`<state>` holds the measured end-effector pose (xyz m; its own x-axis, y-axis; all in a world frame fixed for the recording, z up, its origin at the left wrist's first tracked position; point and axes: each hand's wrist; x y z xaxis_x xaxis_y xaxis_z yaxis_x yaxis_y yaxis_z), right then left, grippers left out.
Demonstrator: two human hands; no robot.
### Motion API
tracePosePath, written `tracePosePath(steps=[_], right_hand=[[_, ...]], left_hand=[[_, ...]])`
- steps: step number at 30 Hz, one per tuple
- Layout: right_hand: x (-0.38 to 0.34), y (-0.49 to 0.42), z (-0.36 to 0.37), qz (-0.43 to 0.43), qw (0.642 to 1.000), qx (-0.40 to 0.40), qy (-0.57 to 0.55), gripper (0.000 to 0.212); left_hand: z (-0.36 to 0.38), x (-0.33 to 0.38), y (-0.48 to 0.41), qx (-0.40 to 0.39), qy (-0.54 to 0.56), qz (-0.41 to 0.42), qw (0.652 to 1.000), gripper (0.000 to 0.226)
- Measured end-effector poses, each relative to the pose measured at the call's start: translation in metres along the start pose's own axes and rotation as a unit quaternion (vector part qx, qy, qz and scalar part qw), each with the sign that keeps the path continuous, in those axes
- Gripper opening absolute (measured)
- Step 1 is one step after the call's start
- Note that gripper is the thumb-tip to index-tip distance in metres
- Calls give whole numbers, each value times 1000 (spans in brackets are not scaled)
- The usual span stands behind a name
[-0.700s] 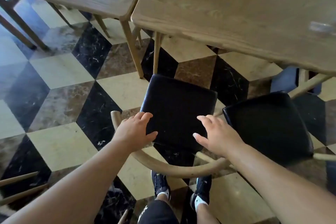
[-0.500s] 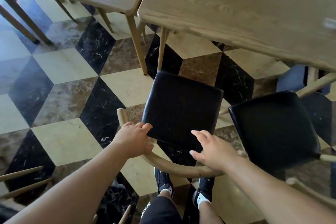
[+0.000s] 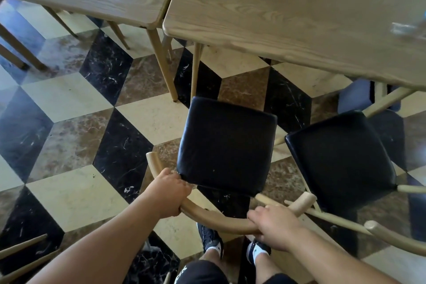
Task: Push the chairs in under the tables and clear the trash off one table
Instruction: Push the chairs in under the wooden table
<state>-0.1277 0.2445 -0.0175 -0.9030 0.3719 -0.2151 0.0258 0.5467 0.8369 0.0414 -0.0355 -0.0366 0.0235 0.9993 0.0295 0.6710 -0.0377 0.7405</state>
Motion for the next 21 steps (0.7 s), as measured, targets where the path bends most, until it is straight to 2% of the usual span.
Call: tracePosePath(steps=[3, 14, 21], right_hand=[[3, -2, -1, 3, 1000, 28, -6, 33], [42, -11, -28, 29, 992, 122, -28, 27], [93, -14, -54, 19, 988, 148, -29, 26]], left_hand=[[-7, -5, -3, -1, -13, -5, 1000, 39], [-46, -22, -42, 22, -18, -51, 998, 29], [-94, -18, -72, 24, -26, -91, 995, 39]])
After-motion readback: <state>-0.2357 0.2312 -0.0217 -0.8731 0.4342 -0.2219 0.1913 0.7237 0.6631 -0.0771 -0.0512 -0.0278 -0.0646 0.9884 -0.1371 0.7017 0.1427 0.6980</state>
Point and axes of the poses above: each hand's wrist, its own y-axis away from the middle knuckle, its own z-axis out of the palm, x = y × z, and after that the axes turned 4 degrees about -x, right-handed
